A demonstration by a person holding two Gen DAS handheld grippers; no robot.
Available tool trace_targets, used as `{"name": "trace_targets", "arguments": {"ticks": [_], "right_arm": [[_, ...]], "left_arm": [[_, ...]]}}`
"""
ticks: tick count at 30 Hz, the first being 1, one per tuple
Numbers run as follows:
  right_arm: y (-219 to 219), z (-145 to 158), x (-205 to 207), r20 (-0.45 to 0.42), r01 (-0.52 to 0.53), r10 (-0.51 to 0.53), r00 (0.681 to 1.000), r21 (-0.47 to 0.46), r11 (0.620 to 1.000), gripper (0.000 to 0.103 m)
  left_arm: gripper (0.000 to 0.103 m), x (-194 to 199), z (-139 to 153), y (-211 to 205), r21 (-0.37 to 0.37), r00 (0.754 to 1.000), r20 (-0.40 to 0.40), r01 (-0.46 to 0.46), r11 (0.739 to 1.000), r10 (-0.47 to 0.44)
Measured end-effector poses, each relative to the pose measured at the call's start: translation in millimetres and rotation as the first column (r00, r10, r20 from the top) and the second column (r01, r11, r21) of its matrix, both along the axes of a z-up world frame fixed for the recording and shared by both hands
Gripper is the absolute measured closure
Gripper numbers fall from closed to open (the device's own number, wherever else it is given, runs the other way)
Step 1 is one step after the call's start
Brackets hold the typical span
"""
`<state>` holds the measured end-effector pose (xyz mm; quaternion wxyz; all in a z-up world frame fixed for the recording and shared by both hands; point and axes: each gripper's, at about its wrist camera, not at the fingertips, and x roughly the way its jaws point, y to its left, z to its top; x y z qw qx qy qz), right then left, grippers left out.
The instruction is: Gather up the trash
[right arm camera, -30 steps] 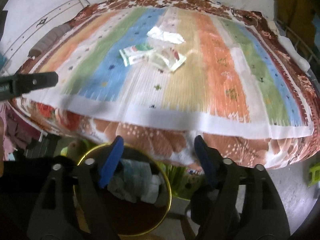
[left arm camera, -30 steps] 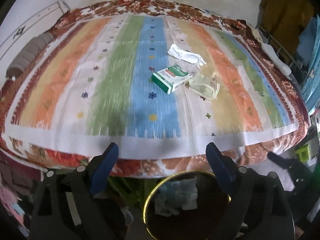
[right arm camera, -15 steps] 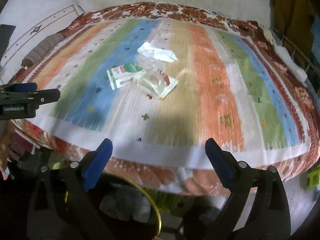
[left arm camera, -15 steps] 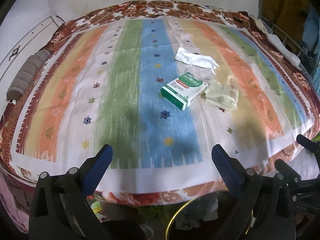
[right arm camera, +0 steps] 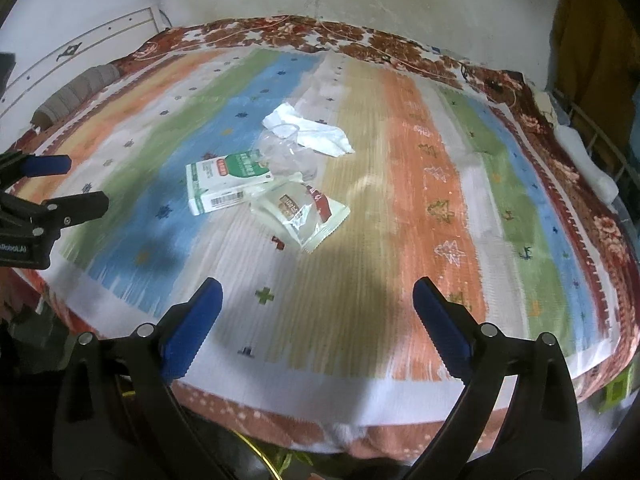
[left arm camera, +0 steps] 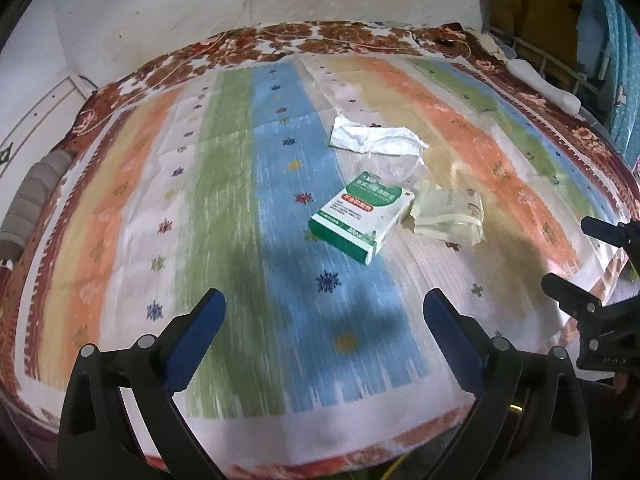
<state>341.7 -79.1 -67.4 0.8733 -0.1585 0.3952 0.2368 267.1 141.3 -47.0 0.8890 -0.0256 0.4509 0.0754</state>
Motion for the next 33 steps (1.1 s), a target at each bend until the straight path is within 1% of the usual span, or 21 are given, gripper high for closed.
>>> {"name": "trace_targets", "arguments": {"ticks": [7, 13, 17, 18, 20, 21, 24, 27, 28, 30, 32, 33], "right_arm": [[4, -17, 20, 0.001, 0.012, -0.012, 1.0, -0.005, 1.0, 0.009], [12, -24, 35, -0.004, 0.024, -0.024, 1.0, 0.033, 0.999, 0.009], [20, -30, 43, -0.008, 0.028, -0.028, 1.0, 0.015, 1.0, 0.009], [22, -32, 45, 0.0, 0.033, -0.033, 0.999, 0.006, 0.999, 0.009], [27, -35, 49, 0.006, 0.025, -0.025, 1.0, -0.006, 1.0, 0.01], [29, -36, 51, 0.006, 0.022, -0.022, 1.0, -0.011, 1.0, 0.011], [33, -41, 60, -0.004, 0.032, -0.033, 0.999, -0.019, 0.999, 0.016], [35, -46, 67, -0.016, 0.037, -0.038, 0.999, -0.025, 0.999, 0.023], [35, -47, 69, -0.014, 0.038, -0.038, 0.999, -0.031, 0.999, 0.025], [35, -53, 73, -0.011, 0.044, -0.045, 0.999, -0.051, 0.998, 0.029], [33, -57, 77, -0.014, 0.051, -0.052, 0.999, -0.06, 0.997, 0.039], [31, -59, 80, -0.013, 0.059, -0.06, 0.998, -0.066, 0.996, 0.041]], "left_arm": [[0.006, 17, -16, 14, -0.052, 1.0, -0.007, 0.026, 0.998, -0.026], [0.006, 37, -28, 13, -0.047, 0.996, -0.018, 0.084, 0.995, -0.085], [0.006, 49, -35, 12, -0.052, 0.993, -0.044, 0.106, 0.993, -0.108], [0.006, 54, -38, 10, -0.036, 0.992, -0.056, 0.115, 0.993, -0.117], [0.006, 59, -41, 11, -0.007, 0.993, -0.056, 0.101, 0.995, -0.102], [0.006, 61, -43, 14, -0.014, 0.994, -0.056, 0.091, 0.996, -0.091], [0.006, 71, -49, 21, -0.07, 0.994, -0.066, 0.085, 0.994, -0.09], [0.006, 79, -52, 15, -0.093, 0.986, -0.066, 0.145, 0.985, -0.151], [0.006, 83, -54, 10, -0.099, 0.981, -0.067, 0.177, 0.979, -0.184], [0.006, 88, -58, 4, -0.087, 0.975, -0.074, 0.203, 0.975, -0.21], [0.006, 94, -63, 0, -0.069, 0.973, -0.093, 0.206, 0.976, -0.212], [0.006, 97, -66, -1, -0.073, 0.972, -0.102, 0.204, 0.976, -0.211]]}}
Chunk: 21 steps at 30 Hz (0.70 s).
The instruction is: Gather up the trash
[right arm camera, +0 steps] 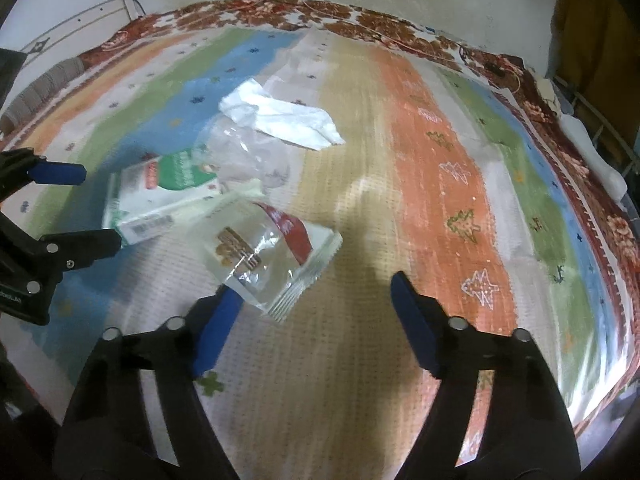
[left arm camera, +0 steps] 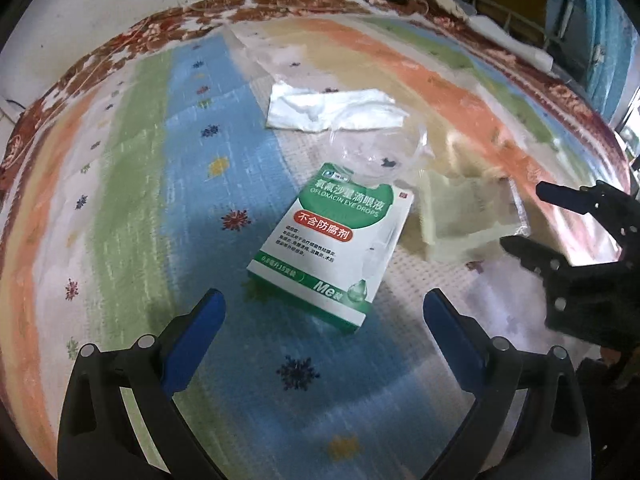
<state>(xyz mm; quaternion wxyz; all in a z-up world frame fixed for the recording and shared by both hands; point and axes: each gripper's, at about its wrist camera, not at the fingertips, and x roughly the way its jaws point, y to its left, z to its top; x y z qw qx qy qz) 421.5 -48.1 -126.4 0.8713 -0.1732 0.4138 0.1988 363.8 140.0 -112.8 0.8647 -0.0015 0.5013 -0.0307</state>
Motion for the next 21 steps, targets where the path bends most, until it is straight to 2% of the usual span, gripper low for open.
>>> {"name": "trace_targets", "arguments": {"ticks": [1, 5, 8, 11, 18, 19, 20, 21], "right_arm": [[-1, -1, 2, 0.0, 0.006, -0.006, 1.0, 0.0, 1.0, 0.046], [-10, -1, 10, -0.016, 0.041, -0.041, 0.999, 0.017, 0.999, 0.068], [-15, -2, 14, -0.03, 0.054, -0.053, 0.998, 0.026, 0.998, 0.086], [-20, -1, 16, -0.028, 0.068, -0.067, 0.997, 0.026, 0.997, 0.095], [-30, -1, 24, -0.058, 0.1, -0.097, 0.994, 0.056, 0.993, 0.099], [-30, -2, 24, -0.059, 0.099, -0.096, 0.994, 0.057, 0.993, 0.099], [-30, -2, 24, -0.059, 0.098, -0.094, 0.994, 0.057, 0.994, 0.099], [-30, -2, 24, -0.06, 0.097, -0.093, 0.994, 0.058, 0.994, 0.099]], "left_arm": [[0.006, 2, -2, -1, -0.006, 1.0, 0.0, 0.01, 1.0, -0.01], [0.006, 8, -12, -1, 0.045, 1.0, 0.002, 0.022, 0.999, -0.022], [0.006, 11, -19, 4, 0.028, 0.999, -0.004, 0.049, 0.998, -0.049], [0.006, 14, -22, 8, 0.004, 0.997, 0.012, 0.072, 0.997, -0.072], [0.009, 14, -24, 12, -0.102, 0.991, 0.091, 0.112, 0.988, -0.103], [0.012, 14, -26, 11, -0.096, 0.991, 0.092, 0.107, 0.99, -0.098], [0.022, 13, -27, 9, -0.074, 0.991, 0.098, 0.104, 0.992, -0.096], [0.024, 13, -28, 7, -0.058, 0.99, 0.1, 0.104, 0.993, -0.098]]}}
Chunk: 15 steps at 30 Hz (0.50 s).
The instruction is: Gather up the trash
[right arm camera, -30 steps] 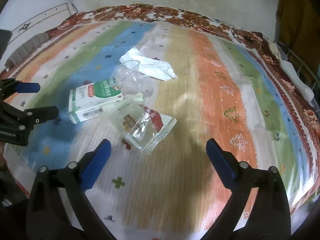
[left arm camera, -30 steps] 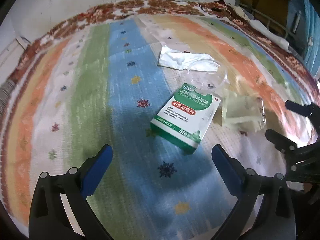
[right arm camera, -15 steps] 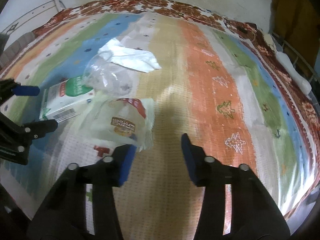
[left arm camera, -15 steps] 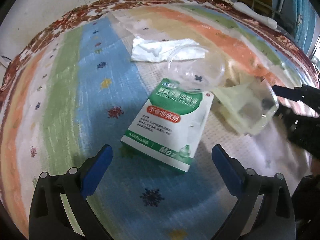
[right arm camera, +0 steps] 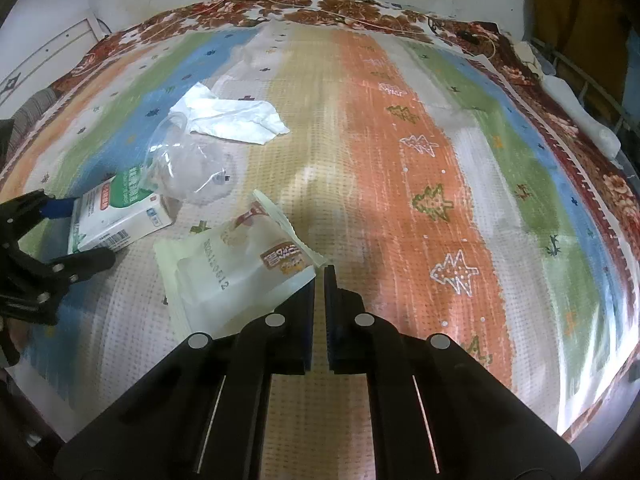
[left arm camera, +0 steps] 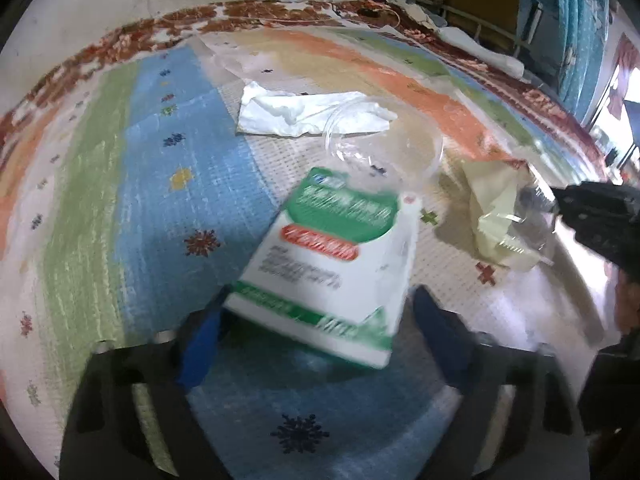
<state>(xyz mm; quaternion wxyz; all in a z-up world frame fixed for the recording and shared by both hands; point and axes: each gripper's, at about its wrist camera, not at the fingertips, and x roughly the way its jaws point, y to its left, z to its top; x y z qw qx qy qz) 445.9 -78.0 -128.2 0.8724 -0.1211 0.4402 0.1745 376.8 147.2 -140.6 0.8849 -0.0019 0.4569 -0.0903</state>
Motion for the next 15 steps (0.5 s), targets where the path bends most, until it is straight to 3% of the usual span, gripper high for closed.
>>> {"name": "trace_targets", "arguments": {"ticks": [11, 15], "right_arm": [[-2, 22, -15, 0.014, -0.017, 0.017, 1.0, 0.018, 1.0, 0.101], [-3, 32, -26, 0.016, -0.034, 0.034, 0.999, 0.023, 0.999, 0.103]], "left_arm": [[0.025, -18, 23, -1, 0.024, 1.0, -0.028, -0.004, 1.0, 0.004], [0.026, -30, 34, 9, 0.028, 0.997, -0.055, -0.056, 0.998, 0.057]]}}
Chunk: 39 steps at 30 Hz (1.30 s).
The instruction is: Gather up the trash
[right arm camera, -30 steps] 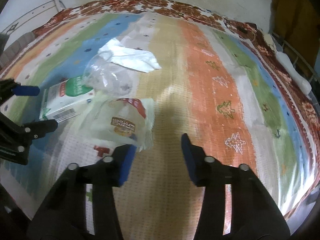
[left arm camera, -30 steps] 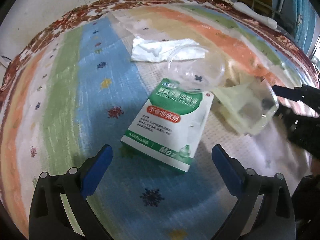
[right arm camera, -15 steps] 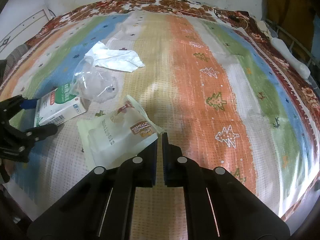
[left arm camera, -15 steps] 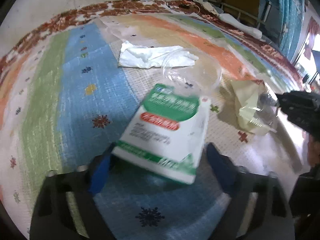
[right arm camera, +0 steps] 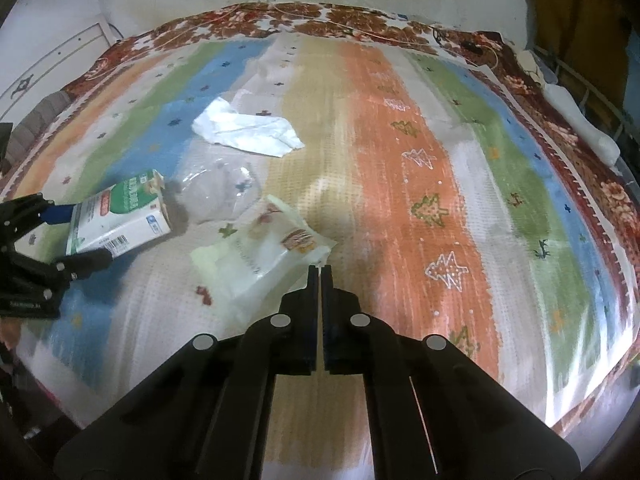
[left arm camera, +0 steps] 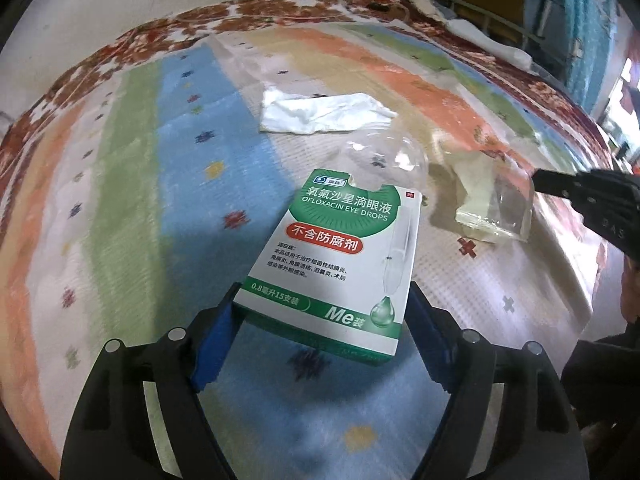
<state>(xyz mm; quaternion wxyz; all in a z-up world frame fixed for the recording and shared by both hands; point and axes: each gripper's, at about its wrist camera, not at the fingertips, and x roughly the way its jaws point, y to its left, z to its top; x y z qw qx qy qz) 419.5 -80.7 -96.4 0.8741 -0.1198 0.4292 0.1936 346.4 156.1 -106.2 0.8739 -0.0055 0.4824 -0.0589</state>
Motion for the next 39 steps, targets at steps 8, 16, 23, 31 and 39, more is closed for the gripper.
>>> {"name": "trace_targets", "arguments": {"ticks": [8, 16, 23, 31, 39], "right_arm": [[-6, 25, -23, 0.017, -0.018, 0.018, 1.0, 0.039, 0.999, 0.103], [-12, 45, -43, 0.033, -0.036, 0.033, 0.999, 0.078, 0.996, 0.103], [-32, 43, -35, -0.072, 0.005, 0.004, 0.997, 0.125, 0.992, 0.103], [-40, 36, -30, -0.169, 0.037, 0.003, 0.986, 0.233, 0.972, 0.101], [-41, 22, -19, -0.266, 0.11, -0.018, 0.964, 0.335, 0.936, 0.08]], "left_arm": [[0.026, -20, 29, 0, -0.036, 0.994, -0.013, -0.106, 0.994, 0.106], [0.026, -44, 43, -6, -0.024, 0.968, -0.059, -0.247, 0.969, 0.245], [0.026, -66, 59, -10, -0.049, 0.961, -0.045, -0.275, 0.96, 0.273], [0.026, -61, 62, -24, -0.068, 0.969, -0.041, -0.245, 0.967, 0.243], [0.026, -57, 64, -23, -0.101, 0.968, -0.023, -0.252, 0.963, 0.251]]}}
